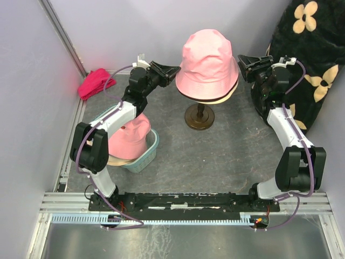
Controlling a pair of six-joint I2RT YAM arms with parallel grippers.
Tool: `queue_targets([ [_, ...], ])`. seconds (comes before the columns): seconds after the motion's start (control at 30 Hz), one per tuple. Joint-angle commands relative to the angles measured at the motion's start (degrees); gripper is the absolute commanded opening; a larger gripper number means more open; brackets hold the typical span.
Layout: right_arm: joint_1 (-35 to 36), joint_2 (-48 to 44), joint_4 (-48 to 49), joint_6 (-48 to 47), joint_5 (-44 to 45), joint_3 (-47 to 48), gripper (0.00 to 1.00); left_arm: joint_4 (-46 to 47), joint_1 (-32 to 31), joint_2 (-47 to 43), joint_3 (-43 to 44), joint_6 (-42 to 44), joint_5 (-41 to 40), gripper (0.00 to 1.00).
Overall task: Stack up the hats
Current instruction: Stack the hat on the hat.
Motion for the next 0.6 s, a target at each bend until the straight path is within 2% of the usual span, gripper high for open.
queue_targets([
  [0.0,-0.3,0.9,4.5,1.3,-2.4,2.6,0.5,1.8,0.1,0.5,2.6,2.4,1.7,0.28],
  [0.57,-0.2,4.6,9.1,5.0,-7.2,3.6,0.49,2.8,0.1,1.4,3.1,1.7,2.0,0.28],
])
